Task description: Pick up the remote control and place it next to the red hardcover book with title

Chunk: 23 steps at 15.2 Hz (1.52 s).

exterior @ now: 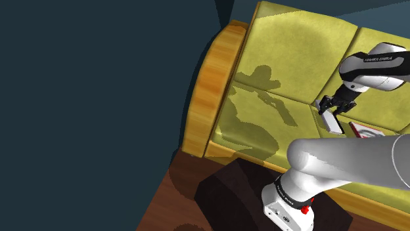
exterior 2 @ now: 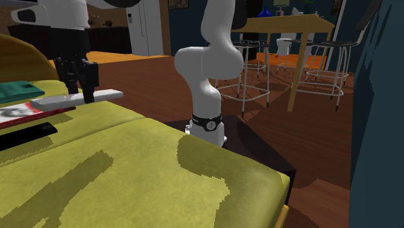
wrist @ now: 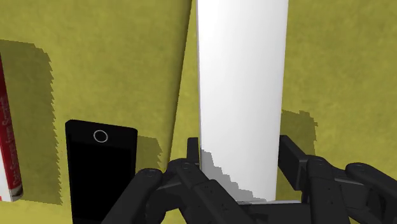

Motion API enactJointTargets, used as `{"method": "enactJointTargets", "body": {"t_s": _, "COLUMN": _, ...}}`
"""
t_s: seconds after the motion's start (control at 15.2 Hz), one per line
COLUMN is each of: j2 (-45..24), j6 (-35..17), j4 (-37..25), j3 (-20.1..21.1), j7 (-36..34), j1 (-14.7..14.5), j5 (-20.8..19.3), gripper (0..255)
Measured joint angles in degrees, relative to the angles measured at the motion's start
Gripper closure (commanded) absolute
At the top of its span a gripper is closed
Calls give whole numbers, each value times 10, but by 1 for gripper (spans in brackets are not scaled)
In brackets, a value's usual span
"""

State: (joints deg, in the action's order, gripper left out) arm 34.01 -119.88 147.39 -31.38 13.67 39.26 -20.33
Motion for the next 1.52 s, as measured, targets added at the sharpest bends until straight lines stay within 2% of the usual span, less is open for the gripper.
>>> {"method": "enactJointTargets", "body": {"t_s": 0.86, "j2": 59, "j6": 42, "j4": -20, "j3": -127, "j7": 177, "j1": 100, "j5": -84, "gripper": 255}}
{"method": "enactJointTargets", "body": {"t_s": 1.32, "j2": 34, "j6": 46, "j4": -83, "j3": -223, "j7": 283, "j1": 110, "j5": -106, "gripper": 255}}
{"method": "enactJointTargets", "body": {"t_s": 1.52, "j2": 17, "j6": 44, "j4": -116, "j3": -272, "j7": 330, "j1": 102, "j5": -110, "gripper": 255}}
